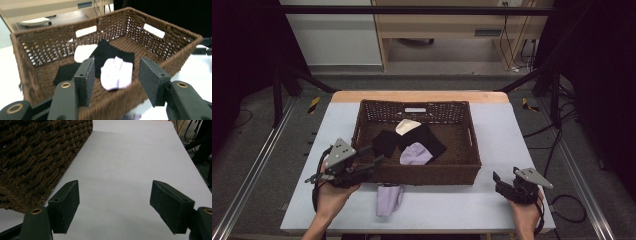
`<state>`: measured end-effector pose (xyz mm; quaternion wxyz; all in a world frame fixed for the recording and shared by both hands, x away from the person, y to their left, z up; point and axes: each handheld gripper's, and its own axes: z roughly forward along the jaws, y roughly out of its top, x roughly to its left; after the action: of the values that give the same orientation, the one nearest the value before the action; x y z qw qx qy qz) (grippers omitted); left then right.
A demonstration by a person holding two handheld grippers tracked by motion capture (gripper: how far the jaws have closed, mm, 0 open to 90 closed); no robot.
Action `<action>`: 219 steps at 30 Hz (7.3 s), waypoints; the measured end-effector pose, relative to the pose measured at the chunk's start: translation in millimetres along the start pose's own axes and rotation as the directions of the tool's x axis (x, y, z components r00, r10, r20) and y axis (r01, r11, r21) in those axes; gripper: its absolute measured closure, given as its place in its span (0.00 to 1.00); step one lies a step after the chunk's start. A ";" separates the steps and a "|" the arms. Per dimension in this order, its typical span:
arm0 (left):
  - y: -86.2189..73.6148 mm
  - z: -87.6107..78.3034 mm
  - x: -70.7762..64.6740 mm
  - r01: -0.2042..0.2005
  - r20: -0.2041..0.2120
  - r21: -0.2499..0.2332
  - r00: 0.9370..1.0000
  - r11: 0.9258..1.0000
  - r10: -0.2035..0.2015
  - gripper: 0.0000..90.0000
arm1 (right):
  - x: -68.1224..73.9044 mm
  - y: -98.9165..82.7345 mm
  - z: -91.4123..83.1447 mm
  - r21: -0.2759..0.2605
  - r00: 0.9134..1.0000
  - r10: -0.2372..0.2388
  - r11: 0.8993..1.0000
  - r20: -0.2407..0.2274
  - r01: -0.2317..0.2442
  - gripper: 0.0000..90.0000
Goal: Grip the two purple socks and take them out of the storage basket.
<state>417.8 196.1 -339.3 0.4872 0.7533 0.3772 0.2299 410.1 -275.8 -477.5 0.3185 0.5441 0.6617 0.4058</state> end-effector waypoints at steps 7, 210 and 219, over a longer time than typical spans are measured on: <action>23.8 26.4 0.2 -0.016 -0.012 0.008 1.000 1.000 0.016 0.55 | -1.9 0.2 0.5 -0.003 1.000 0.006 1.000 0.002 -0.006 0.27; -21.5 -35.8 -29.8 -0.023 0.165 -0.092 0.986 0.996 0.038 0.95 | -2.6 -2.4 0.4 0.009 1.000 -0.001 1.000 -0.002 0.001 0.27; -62.2 -9.1 -31.0 -0.007 0.159 0.047 0.987 0.999 0.000 0.94 | -1.8 -3.2 1.4 0.013 1.000 -0.006 1.000 -0.002 0.006 0.27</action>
<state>371.1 191.7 -391.2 0.4974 0.7811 0.3413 0.1611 410.2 -277.5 -481.0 0.3156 0.5437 0.6663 0.4011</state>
